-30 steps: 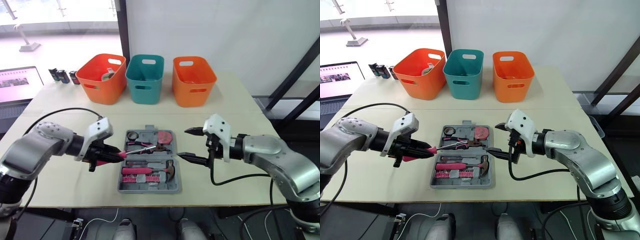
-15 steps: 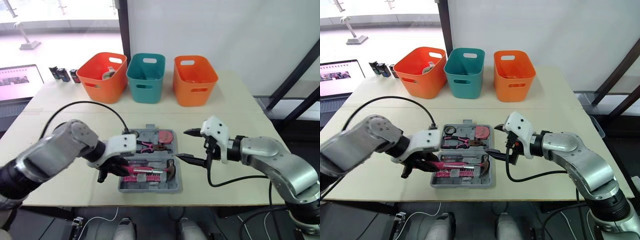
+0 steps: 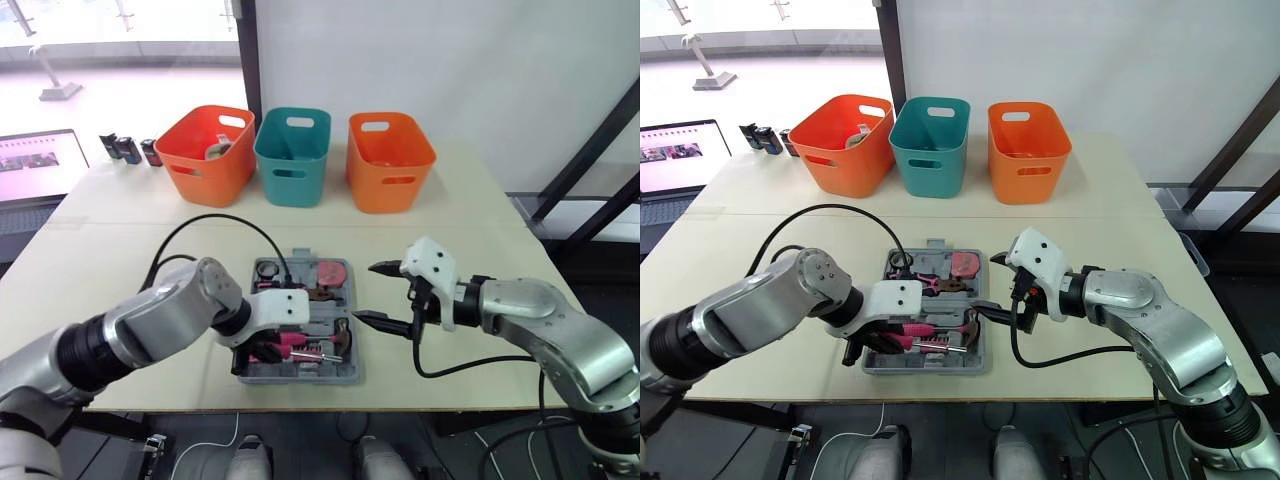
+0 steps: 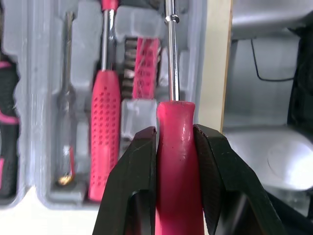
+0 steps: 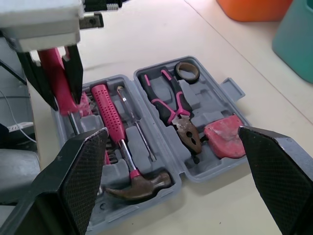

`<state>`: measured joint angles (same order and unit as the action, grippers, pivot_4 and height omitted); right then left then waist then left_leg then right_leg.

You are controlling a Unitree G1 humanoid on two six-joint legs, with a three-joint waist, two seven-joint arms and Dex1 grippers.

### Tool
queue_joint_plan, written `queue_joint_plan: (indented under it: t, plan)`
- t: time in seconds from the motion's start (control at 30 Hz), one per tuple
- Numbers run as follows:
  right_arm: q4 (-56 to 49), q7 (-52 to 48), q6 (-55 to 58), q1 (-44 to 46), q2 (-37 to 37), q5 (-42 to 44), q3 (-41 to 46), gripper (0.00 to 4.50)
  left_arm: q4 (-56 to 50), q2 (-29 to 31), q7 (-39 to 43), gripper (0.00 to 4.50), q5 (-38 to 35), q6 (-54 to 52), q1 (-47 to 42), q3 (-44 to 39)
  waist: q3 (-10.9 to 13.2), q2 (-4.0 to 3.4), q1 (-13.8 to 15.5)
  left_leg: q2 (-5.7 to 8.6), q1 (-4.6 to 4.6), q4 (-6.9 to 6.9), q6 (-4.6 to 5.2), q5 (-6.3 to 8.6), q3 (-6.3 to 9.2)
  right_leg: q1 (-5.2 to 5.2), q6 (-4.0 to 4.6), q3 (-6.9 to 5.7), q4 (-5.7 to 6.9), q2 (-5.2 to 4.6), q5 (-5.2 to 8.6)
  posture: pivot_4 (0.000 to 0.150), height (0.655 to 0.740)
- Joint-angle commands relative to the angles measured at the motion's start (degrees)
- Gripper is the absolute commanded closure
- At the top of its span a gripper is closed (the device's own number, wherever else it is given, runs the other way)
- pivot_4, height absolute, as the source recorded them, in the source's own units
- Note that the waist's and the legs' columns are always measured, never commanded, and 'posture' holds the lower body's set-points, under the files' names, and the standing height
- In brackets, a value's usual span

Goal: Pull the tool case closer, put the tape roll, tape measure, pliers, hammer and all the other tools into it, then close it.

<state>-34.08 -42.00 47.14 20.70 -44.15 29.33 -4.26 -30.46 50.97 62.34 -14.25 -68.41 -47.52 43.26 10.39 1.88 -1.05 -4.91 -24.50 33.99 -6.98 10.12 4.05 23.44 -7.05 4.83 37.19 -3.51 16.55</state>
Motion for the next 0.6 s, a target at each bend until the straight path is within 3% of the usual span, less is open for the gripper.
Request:
queue_joint_plan:
  t: [0.03, 0.6]
  plan:
    - [-2.52, 0.40, 0.25, -0.18, -0.62, 0.00, 0.68, 0.00, 0.18, -1.42, -2.02, 3.89, 0.51, -0.31, 0.42, -0.53, 0.00, 0.00, 0.05, 0.00, 0.00, 0.00, 0.00, 0.00, 0.01, 0.00, -0.01, 0.00, 0.02, 0.00, 0.00, 0.150, 0.7400]
    - [-1.20, -3.55, 0.27, 1.56, -1.59, 1.10, 0.51, 0.00, 0.11, -4.43, -5.20, 3.89, -0.49, -0.92, 4.02, 0.57, 0.00, 0.00, 0.07, 0.02, 0.00, 0.02, 0.00, 0.00, 0.07, -0.03, -0.01, -0.02, 0.04, 0.02, 0.00, 0.150, 0.7400]
